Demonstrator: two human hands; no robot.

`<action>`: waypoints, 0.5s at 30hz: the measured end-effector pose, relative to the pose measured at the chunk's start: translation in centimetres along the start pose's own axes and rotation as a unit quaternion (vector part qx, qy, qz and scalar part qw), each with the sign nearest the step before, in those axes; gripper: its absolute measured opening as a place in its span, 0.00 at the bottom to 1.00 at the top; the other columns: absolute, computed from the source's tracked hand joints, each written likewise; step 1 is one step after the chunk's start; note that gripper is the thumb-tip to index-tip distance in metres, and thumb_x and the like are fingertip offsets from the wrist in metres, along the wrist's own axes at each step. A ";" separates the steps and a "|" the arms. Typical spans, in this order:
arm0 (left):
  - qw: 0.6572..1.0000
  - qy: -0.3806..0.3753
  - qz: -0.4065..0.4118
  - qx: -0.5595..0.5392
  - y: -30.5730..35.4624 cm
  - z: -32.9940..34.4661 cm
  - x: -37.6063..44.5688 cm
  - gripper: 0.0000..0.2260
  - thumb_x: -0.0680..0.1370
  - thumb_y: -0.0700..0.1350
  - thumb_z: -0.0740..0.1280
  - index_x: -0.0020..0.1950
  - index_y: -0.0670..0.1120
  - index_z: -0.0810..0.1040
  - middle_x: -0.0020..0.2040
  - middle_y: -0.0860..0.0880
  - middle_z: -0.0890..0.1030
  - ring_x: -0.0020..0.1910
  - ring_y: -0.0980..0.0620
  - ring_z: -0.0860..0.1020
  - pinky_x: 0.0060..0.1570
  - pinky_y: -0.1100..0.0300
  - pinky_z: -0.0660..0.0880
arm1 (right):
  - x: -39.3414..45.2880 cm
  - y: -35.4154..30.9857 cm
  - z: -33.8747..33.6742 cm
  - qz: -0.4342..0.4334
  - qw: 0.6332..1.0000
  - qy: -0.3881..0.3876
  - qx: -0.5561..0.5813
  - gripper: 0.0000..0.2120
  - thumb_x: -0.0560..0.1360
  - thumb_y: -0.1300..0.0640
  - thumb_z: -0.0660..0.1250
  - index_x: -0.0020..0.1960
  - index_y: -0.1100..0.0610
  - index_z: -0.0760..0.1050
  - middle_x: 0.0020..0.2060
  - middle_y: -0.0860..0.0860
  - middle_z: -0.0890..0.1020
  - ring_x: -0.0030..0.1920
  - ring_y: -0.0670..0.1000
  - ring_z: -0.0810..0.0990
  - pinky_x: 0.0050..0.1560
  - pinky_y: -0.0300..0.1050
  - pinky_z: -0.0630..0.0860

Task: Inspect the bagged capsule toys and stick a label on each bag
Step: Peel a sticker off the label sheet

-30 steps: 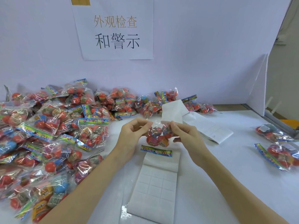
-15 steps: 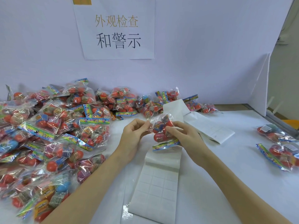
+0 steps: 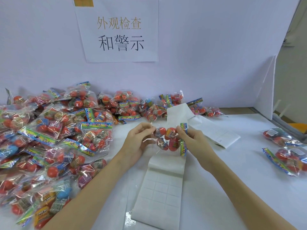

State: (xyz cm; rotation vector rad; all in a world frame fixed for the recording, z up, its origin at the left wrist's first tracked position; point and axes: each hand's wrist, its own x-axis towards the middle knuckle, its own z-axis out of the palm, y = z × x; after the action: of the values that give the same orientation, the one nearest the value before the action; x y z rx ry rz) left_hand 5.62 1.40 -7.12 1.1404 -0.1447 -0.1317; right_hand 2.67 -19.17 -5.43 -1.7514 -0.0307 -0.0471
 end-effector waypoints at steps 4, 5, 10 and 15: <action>0.999 0.034 0.025 0.018 0.1 -0.1 0.1 0.05 0.78 0.36 0.71 0.44 0.44 0.82 0.42 0.47 0.82 0.39 0.53 0.79 0.39 0.64 0.78 | 0.2 0.0 0.2 -0.008 1.000 0.012 0.002 0.19 0.85 0.46 0.62 0.49 0.56 0.86 0.43 0.55 0.88 0.44 0.55 0.88 0.45 0.48 0.83; 0.998 0.042 0.033 0.020 0.1 0.0 0.1 0.05 0.79 0.36 0.70 0.44 0.44 0.81 0.43 0.47 0.81 0.39 0.54 0.78 0.39 0.65 0.77 | 0.1 0.0 0.2 -0.013 1.000 0.009 0.011 0.16 0.85 0.47 0.62 0.48 0.51 0.86 0.41 0.50 0.89 0.42 0.49 0.88 0.41 0.39 0.81; 0.994 0.093 0.061 -0.010 0.4 -0.2 0.0 0.03 0.78 0.36 0.71 0.48 0.43 0.82 0.38 0.50 0.83 0.36 0.56 0.78 0.40 0.65 0.77 | 0.3 0.4 0.1 -0.037 0.999 0.013 0.011 0.12 0.85 0.52 0.64 0.59 0.55 0.84 0.43 0.53 0.88 0.42 0.50 0.87 0.43 0.41 0.83; 0.985 0.103 0.132 0.046 0.9 0.0 -0.5 0.03 0.76 0.40 0.75 0.48 0.46 0.87 0.47 0.48 0.86 0.45 0.54 0.82 0.51 0.64 0.78 | 0.1 -0.1 -0.3 0.049 0.986 0.000 0.159 0.26 0.74 0.42 0.72 0.52 0.67 0.82 0.43 0.63 0.87 0.43 0.62 0.89 0.41 0.46 0.85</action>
State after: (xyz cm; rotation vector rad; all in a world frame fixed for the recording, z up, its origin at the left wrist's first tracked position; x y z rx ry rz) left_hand 5.19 1.85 -6.37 1.2088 -0.1187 0.2301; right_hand 2.80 -19.47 -5.32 -1.4320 0.0463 0.0281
